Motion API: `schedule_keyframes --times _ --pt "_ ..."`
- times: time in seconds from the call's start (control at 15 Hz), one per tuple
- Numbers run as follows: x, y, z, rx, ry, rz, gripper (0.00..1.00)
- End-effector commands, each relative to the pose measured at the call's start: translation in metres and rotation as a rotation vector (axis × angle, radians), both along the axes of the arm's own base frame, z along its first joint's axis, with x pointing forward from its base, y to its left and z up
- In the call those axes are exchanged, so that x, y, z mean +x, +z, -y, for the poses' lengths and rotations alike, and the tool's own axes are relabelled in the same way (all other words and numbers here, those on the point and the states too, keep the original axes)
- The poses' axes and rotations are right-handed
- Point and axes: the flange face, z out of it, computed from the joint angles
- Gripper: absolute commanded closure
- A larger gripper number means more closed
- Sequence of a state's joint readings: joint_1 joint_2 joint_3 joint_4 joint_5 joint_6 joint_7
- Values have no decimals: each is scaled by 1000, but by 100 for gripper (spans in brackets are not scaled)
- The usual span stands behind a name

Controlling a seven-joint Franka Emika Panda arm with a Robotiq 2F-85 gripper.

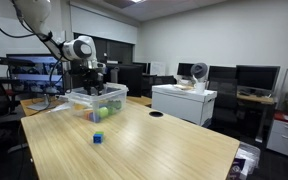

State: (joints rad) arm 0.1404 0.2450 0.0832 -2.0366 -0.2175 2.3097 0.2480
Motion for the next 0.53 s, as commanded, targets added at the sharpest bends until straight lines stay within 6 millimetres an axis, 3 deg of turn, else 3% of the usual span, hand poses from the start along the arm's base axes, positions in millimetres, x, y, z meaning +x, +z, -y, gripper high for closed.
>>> schedule_keyframes --times 0.0,0.33,0.47 --pt "8 -16 3 2 10 -23 0" --pt "10 -56 4 16 37 -60 0" --pt "14 -63 0 19 64 -61 0"
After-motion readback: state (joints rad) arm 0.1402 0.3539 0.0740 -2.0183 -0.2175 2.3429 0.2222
